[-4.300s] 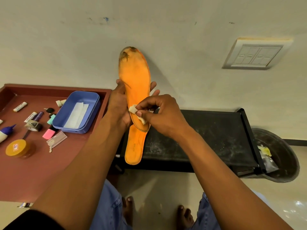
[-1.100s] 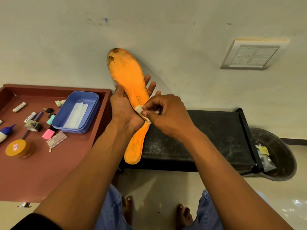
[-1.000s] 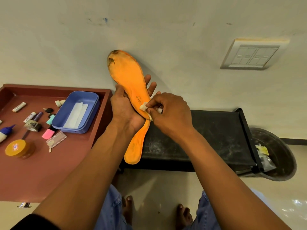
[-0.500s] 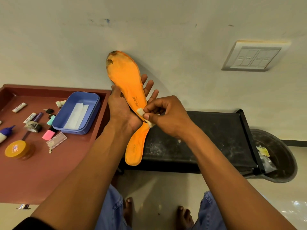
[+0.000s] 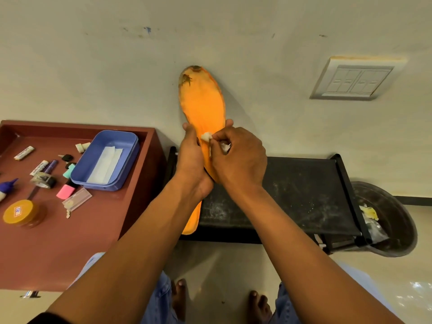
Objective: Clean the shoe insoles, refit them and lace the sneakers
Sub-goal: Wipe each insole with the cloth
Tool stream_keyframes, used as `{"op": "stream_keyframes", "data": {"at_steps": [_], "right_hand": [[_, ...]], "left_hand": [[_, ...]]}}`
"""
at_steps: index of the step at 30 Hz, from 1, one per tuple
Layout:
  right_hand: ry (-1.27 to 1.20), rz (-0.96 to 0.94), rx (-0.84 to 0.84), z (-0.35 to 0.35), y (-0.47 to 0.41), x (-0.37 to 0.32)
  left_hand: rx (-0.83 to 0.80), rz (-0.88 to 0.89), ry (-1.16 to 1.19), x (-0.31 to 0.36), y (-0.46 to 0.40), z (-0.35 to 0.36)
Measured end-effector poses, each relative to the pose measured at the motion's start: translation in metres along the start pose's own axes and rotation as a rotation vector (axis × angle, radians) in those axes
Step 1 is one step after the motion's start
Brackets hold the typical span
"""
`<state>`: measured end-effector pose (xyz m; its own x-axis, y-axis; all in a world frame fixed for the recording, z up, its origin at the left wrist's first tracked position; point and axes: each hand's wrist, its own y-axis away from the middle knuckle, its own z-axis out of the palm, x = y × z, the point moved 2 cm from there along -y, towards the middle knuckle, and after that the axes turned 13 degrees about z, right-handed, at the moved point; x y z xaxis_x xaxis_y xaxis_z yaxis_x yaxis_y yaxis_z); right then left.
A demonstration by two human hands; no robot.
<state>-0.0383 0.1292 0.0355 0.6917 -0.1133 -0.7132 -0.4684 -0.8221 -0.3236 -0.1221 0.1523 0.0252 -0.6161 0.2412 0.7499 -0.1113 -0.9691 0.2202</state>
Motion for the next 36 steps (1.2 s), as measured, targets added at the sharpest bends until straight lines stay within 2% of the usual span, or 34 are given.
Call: {"op": "stream_keyframes", "data": {"at_steps": [4, 7, 10, 16, 18, 20, 22, 27, 31, 34, 36], "right_hand": [[-0.003, 0.036, 0.164, -0.009, -0.011, 0.008], [-0.059, 0.095, 0.161, -0.016, -0.020, 0.016], [-0.087, 0.118, 0.026, -0.018, -0.023, 0.019], [-0.113, 0.079, -0.427, -0.008, -0.007, 0.006], [-0.157, 0.050, -0.524, -0.007, -0.003, 0.002], [-0.176, 0.019, -0.552, -0.008, 0.000, 0.001], [-0.188, -0.012, -0.496, -0.009, 0.004, 0.000], [-0.141, -0.088, -0.234, -0.006, 0.009, -0.005], [-0.111, -0.036, -0.027, -0.007, -0.001, -0.003], [-0.101, -0.005, 0.037, -0.012, -0.006, 0.001], [-0.101, -0.013, 0.014, -0.013, -0.008, 0.005]], "left_hand": [[-0.058, -0.039, -0.062, -0.011, 0.007, 0.007], [-0.115, -0.049, -0.106, -0.016, 0.012, 0.014], [-0.105, -0.038, -0.070, -0.013, 0.010, 0.013], [-0.053, 0.010, 0.041, 0.009, -0.006, -0.006], [-0.045, 0.037, 0.074, 0.021, -0.007, -0.010], [-0.062, 0.028, 0.108, 0.026, -0.005, -0.011], [-0.069, 0.015, 0.121, 0.026, -0.003, -0.010], [-0.065, -0.019, 0.095, 0.016, -0.001, -0.006], [-0.090, -0.088, 0.102, -0.001, 0.012, 0.002], [-0.089, -0.108, 0.072, -0.008, 0.016, 0.008], [-0.086, -0.103, 0.058, -0.007, 0.017, 0.010]]}}
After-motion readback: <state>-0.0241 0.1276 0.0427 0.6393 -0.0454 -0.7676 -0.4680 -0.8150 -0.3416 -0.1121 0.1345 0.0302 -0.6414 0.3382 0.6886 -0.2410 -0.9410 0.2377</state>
